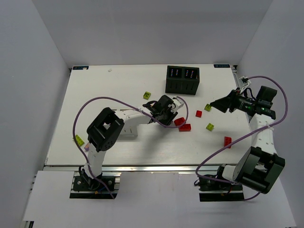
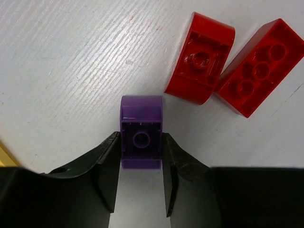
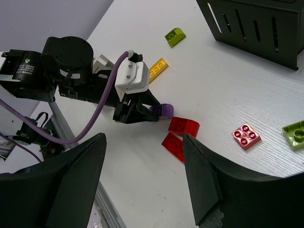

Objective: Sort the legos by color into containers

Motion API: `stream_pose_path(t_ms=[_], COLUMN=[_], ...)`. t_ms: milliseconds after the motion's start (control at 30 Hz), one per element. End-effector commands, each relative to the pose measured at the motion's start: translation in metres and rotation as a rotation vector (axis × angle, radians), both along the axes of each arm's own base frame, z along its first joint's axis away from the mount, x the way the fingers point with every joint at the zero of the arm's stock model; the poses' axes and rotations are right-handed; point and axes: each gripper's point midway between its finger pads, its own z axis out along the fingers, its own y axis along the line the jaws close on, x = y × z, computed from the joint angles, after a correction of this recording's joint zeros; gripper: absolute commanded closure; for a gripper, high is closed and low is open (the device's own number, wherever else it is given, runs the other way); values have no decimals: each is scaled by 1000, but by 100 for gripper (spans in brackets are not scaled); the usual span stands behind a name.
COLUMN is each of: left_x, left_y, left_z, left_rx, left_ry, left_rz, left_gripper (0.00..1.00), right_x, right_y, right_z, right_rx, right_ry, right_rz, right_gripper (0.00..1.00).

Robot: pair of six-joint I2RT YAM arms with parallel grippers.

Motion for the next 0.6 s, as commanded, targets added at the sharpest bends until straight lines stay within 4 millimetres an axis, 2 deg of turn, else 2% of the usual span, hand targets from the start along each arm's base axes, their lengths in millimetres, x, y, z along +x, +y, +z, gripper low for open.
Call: stream_pose_path(t_ms=[0, 33, 100, 133, 167, 233, 267, 300, 333, 367, 400, 467, 500, 567], left_x=[2, 9, 9, 17, 13, 11, 13, 10, 10, 13, 7, 5, 5, 2], left_y=[-4, 2, 7, 13, 29, 47, 70, 86, 101, 122, 146, 171, 193, 215], left_z=[34, 61, 96, 119, 152, 186, 219, 216, 222, 225, 230, 231, 229, 221], left_rx=[-61, -119, -207, -246, -294, -361, -419, -410, -420, -416, -417, -417, -405, -383], left_ry=[-41, -72, -107, -181, -248, -309, -365, -371, -393, -418, -457, -486, -509, -511], left_rz=[12, 63, 105, 154, 193, 251, 321, 362, 404, 454, 511, 572, 641, 731], left_gripper=[97, 100, 100, 100, 100, 100, 100, 100, 100, 100, 100, 100, 100, 100], right_x=[-4, -4, -5, -5, -6, -6, -6, -6, -7, -8, -8, -8, -8, -9], right_y=[1, 1, 0, 1, 1, 1, 1, 1, 3, 2, 2, 4, 4, 5], right_z=[10, 10, 10, 10, 10, 9, 9, 9, 8, 7, 7, 6, 6, 4], right_rx=[2, 3, 0, 0, -1, 3, 5, 7, 9, 10, 11, 12, 14, 18], right_ry=[-50, -47, -53, -52, -54, -53, -51, -55, -51, -46, -47, -45, -44, -41], right_rz=[19, 18, 17, 19, 19, 24, 23, 29, 34, 32, 32, 40, 41, 46], right_gripper=[29, 29, 30, 30, 30, 30, 30, 30, 30, 30, 30, 30, 31, 30])
